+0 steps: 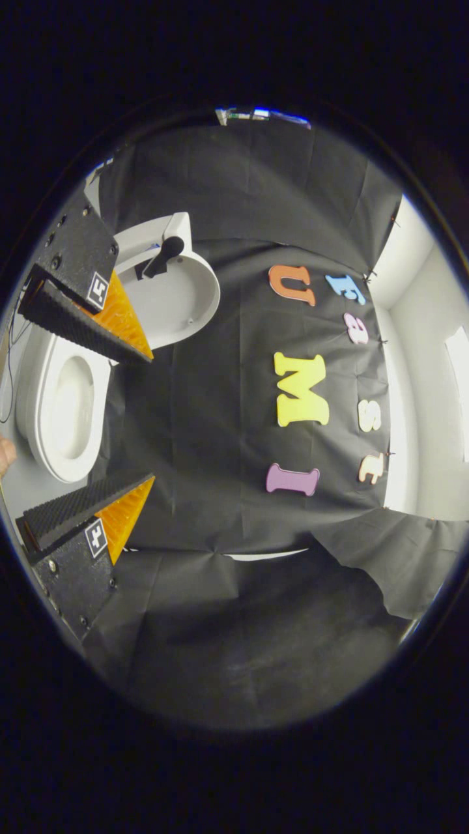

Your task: Open the toilet lid.

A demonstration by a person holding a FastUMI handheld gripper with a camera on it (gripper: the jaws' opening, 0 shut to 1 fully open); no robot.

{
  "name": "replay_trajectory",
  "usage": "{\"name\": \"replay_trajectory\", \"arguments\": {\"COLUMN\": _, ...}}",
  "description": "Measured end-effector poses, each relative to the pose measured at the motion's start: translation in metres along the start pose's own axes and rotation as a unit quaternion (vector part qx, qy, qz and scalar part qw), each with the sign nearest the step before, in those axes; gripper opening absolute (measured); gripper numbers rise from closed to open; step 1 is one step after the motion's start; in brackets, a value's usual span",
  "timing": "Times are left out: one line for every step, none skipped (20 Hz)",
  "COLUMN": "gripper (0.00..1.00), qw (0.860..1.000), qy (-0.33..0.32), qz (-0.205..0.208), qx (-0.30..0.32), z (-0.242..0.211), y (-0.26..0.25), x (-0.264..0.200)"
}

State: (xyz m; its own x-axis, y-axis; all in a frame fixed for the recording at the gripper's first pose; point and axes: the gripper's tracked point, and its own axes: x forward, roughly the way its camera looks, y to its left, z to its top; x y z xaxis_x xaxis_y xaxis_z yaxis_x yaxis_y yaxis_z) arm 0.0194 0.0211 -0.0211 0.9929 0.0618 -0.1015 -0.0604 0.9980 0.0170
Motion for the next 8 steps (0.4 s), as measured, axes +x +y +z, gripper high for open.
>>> {"name": "replay_trajectory", "arguments": {"gripper": 1.0, "qw": 1.0, "qy": 0.0, "qz": 0.0, "qx": 0.0, "z": 0.0007, "y": 0.0004, "x": -0.0002}}
{"name": "replay_trajectory", "arguments": {"gripper": 1.0, "qw": 1.0, "qy": 0.0, "qz": -0.002, "qx": 0.0, "z": 0.0002, "y": -0.0006, "x": -0.0012}}
{"name": "replay_trajectory", "arguments": {"gripper": 1.0, "qw": 1.0, "qy": 0.0, "qz": -0.002, "qx": -0.001, "z": 0.0014, "y": -0.0009, "x": -0.0006}}
{"name": "replay_trajectory", "arguments": {"gripper": 1.0, "qw": 1.0, "qy": -0.001, "qz": -0.004, "qx": -0.002, "z": 0.002, "y": -0.0015, "x": -0.0007}}
{"name": "replay_trajectory", "arguments": {"gripper": 1.0, "qw": 1.0, "qy": -0.001, "qz": -0.004, "qx": -0.003, "z": 0.0021, "y": -0.0022, "x": -0.0007}}
{"name": "replay_trajectory", "arguments": {"gripper": 1.0, "qw": 1.0, "qy": -0.001, "qz": -0.004, "qx": -0.003, "z": 0.0014, "y": -0.002, "x": -0.0011}}
{"name": "replay_trajectory", "arguments": {"gripper": 1.0, "qw": 1.0, "qy": -0.002, "qz": -0.005, "qx": -0.003, "z": 0.0016, "y": -0.0023, "x": -0.0014}}
{"name": "replay_trajectory", "arguments": {"gripper": 1.0, "qw": 1.0, "qy": -0.002, "qz": -0.005, "qx": -0.003, "z": 0.0026, "y": -0.0019, "x": -0.0019}}
